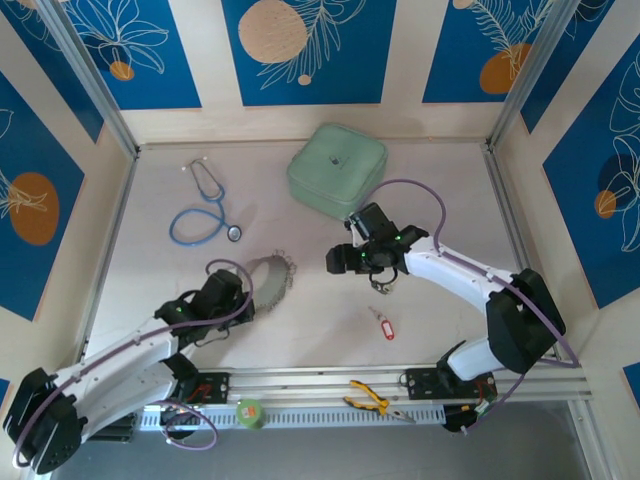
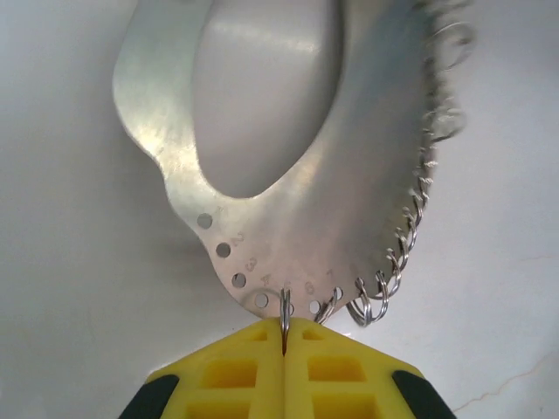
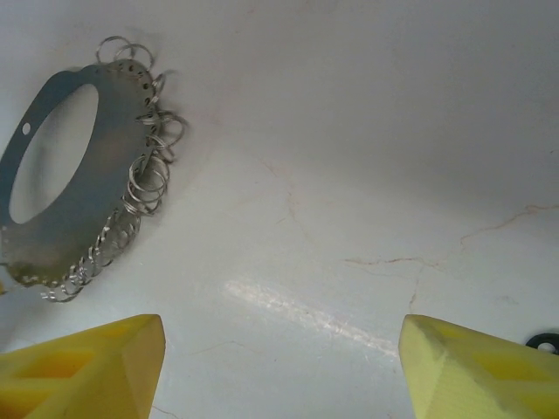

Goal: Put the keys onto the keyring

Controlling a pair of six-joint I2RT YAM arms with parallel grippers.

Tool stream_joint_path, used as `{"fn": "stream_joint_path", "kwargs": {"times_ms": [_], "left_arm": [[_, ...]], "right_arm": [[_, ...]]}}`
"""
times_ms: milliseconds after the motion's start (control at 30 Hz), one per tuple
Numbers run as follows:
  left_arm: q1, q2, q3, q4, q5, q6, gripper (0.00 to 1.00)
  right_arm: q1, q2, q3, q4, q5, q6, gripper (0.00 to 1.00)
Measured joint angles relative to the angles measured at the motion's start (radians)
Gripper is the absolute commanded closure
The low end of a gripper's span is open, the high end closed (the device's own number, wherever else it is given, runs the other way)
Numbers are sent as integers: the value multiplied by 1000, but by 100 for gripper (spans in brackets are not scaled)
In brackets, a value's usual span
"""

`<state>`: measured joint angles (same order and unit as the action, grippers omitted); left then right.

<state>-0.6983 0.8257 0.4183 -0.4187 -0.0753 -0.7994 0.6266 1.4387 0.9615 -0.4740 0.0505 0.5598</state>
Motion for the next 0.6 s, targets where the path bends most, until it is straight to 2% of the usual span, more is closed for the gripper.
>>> {"fn": "stream_joint_path", "kwargs": {"times_ms": [133,267,400,600], "left_arm": [[-1,-12,106,36,-49,248,100],[-1,3,134,130,-40,521,100],[-1,27,115,256,24,768,100],[-1,47,41,472,131,1074,100]], "right_arm": [[-35,-20,0,11,-14,-1,29],[-72,-57,1,27,-28,-23,29],[-92,-117,-1,85,-33,-75,27],[-61,-263,-121,337,-71,-283,28]]}}
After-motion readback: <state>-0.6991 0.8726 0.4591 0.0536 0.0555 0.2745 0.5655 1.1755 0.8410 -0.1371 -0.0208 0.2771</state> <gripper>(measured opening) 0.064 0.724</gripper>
